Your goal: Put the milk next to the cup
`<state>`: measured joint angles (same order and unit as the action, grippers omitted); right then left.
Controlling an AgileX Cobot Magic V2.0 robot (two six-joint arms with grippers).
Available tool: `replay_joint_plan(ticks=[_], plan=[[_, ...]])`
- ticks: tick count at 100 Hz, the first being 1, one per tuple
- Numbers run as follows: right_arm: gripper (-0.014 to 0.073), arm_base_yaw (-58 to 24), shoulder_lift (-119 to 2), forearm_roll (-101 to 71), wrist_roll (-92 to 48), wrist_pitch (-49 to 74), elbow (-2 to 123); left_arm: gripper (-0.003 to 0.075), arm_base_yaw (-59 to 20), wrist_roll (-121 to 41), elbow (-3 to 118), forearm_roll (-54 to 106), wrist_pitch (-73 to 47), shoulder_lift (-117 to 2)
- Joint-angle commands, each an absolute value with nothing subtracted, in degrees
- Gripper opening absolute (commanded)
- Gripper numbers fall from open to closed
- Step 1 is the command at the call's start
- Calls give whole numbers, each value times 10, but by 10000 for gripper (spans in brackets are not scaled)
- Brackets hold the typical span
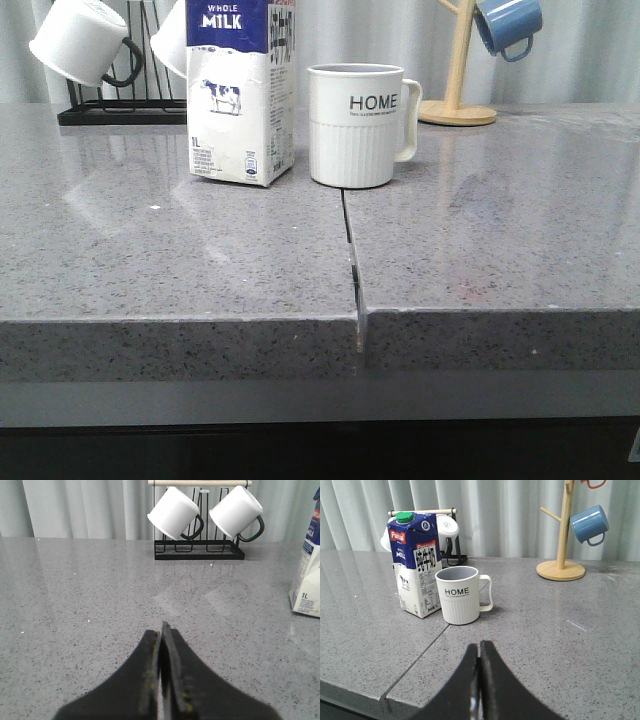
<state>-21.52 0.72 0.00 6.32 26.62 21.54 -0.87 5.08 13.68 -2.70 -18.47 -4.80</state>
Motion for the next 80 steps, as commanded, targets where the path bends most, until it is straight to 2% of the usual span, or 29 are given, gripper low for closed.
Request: replay_joint_plan(ticks=[1,16,33,57,80], plan=[[-69,-214,14,3,62,221,228,-21,-8,51,138,-45,-137,-43],[-69,-214,14,3,62,221,228,-21,-8,51,81,-58,-50,-27],[-69,-214,14,3,62,221,228,-21,-18,51,27,-58,-53,22],[-69,-214,14,3,62,221,228,-21,-18,33,-26,-19,-16,22],[-69,-214,14,3,62,221,228,-21,-18,26,-25,-17,-31,22]])
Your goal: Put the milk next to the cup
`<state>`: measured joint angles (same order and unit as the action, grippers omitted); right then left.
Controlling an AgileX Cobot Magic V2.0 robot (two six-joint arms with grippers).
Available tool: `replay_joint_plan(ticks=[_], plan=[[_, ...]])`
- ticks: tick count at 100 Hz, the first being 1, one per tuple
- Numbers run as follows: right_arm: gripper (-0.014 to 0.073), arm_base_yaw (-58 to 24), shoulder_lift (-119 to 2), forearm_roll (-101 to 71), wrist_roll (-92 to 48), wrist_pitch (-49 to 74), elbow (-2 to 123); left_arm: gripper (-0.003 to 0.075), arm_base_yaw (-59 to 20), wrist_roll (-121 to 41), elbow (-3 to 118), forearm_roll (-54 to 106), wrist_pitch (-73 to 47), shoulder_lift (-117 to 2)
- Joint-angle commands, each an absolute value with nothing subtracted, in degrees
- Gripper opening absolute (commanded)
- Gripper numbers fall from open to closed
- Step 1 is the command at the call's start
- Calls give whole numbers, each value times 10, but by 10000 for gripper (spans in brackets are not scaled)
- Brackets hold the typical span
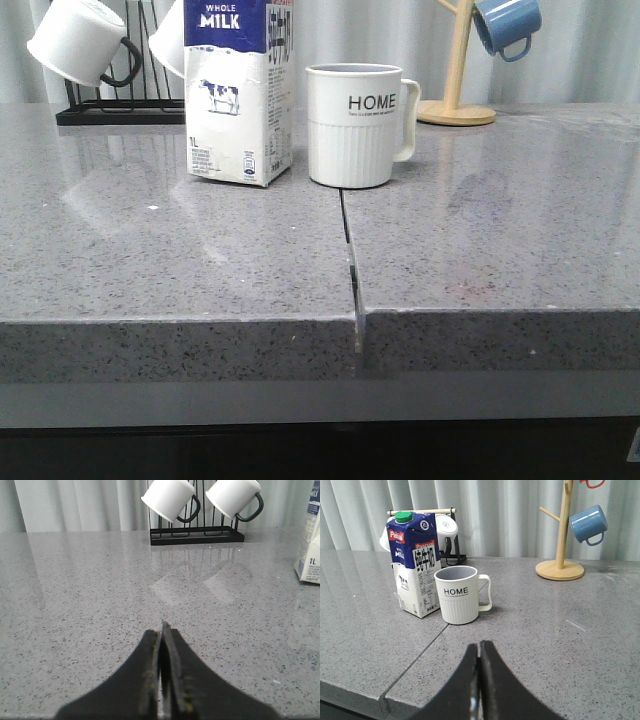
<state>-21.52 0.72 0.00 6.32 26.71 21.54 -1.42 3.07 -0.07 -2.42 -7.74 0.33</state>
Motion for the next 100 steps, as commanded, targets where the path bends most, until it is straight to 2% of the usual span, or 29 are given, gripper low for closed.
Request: replay_joint_plan(ticks=[1,100], plan=[[-69,-214,14,3,62,221,228,-21,-18,26,-25,-17,-31,22],[-69,-214,14,11,62,212,225,-21,-18,26,-25,-19,-31,22]])
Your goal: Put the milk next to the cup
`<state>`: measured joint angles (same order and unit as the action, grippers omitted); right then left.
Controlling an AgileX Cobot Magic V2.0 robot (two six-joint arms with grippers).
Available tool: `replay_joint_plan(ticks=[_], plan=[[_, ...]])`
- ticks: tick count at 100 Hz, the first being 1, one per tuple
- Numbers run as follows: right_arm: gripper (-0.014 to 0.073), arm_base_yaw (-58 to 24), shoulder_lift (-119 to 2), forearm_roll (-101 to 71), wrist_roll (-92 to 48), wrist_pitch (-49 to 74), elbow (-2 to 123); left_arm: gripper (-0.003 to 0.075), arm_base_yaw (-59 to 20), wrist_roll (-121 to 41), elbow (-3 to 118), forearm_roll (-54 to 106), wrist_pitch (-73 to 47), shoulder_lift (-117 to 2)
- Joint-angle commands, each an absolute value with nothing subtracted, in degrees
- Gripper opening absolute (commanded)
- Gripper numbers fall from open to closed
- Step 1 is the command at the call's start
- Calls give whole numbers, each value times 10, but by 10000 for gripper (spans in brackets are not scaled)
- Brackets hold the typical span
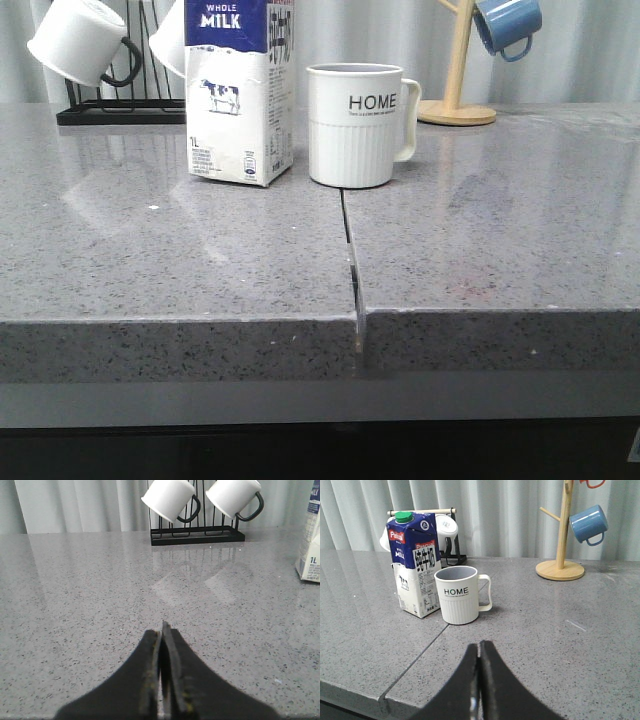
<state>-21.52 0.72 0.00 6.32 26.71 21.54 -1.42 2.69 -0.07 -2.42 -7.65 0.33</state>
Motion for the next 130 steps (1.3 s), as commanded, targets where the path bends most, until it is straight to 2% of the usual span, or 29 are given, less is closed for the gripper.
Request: replay_joint_plan(ticks=[1,16,26,48,62,79,130], plan=[[-69,-214,14,13,62,210,224,-21,-18,26,-25,-19,-31,22],[-69,-183,14,15,62,132,186,-21,-18,26,-25,-19,-31,22],[-69,-130,13,14,62,73,149,-21,-18,26,-25,-19,-31,22],[-69,-30,13,14,59,61,91,-21,-18,26,-25,-19,-31,22],[-69,5,13,15,59,28,45,-21,-18,26,-25,-19,-31,22],[-69,21,13,15,59,-44,-7,-21,-18,26,-25,-19,-31,22],[-69,21,17,19,59,-32,-6,-21,-18,26,-25,-19,-31,22]])
